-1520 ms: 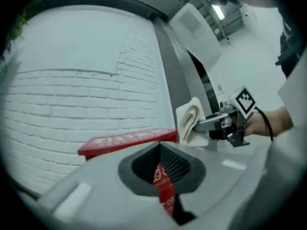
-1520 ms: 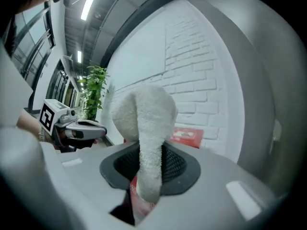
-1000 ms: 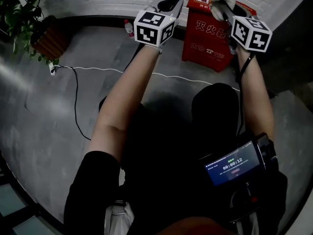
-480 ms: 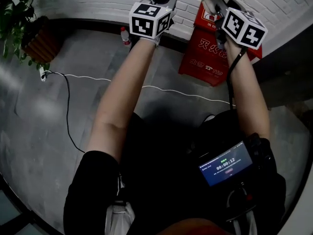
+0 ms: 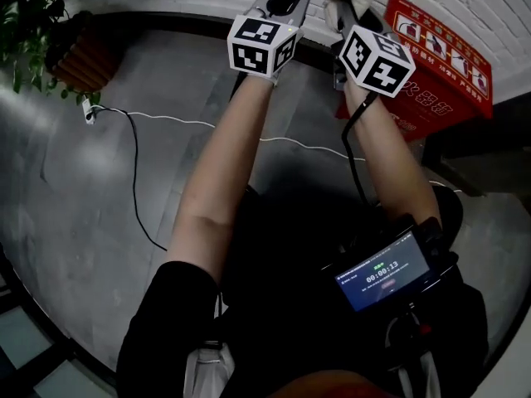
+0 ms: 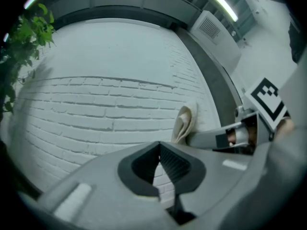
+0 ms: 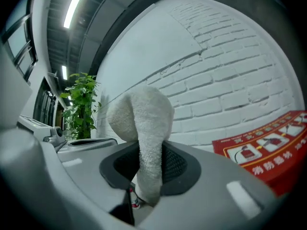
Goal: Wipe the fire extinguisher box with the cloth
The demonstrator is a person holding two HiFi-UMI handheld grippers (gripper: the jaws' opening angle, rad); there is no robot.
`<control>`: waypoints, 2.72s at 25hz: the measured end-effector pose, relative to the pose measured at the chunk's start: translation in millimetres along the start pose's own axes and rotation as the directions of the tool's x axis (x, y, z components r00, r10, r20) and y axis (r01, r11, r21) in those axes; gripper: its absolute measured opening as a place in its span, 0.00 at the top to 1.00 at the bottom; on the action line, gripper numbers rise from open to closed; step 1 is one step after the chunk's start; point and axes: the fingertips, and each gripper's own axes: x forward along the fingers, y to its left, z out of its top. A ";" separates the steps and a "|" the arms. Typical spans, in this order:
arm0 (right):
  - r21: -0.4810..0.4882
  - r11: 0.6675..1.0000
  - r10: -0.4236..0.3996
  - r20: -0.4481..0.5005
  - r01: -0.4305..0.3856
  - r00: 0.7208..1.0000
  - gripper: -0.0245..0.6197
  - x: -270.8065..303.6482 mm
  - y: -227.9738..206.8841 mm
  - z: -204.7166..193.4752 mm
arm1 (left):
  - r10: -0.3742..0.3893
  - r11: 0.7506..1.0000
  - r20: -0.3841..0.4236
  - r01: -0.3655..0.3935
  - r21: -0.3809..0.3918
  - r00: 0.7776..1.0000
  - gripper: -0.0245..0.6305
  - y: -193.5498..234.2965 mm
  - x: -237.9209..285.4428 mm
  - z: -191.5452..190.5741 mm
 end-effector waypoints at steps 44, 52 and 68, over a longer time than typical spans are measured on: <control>0.569 0.707 -0.435 -0.120 0.421 0.892 0.82 49.9 -125.1 -178.9 | -0.412 0.911 -0.135 0.409 -0.047 0.901 0.96 -30.2 126.5 -154.2; 0.678 0.602 -0.450 -0.149 0.422 0.880 0.82 38.2 -133.3 -199.0 | -0.430 0.900 -0.232 0.435 -0.031 0.873 0.96 -49.3 128.2 -172.5; 0.868 0.322 -0.541 -0.160 0.379 0.826 0.82 7.6 -153.6 -264.2 | -0.470 0.872 -0.327 0.489 -0.026 0.820 0.96 -63.4 124.0 -206.3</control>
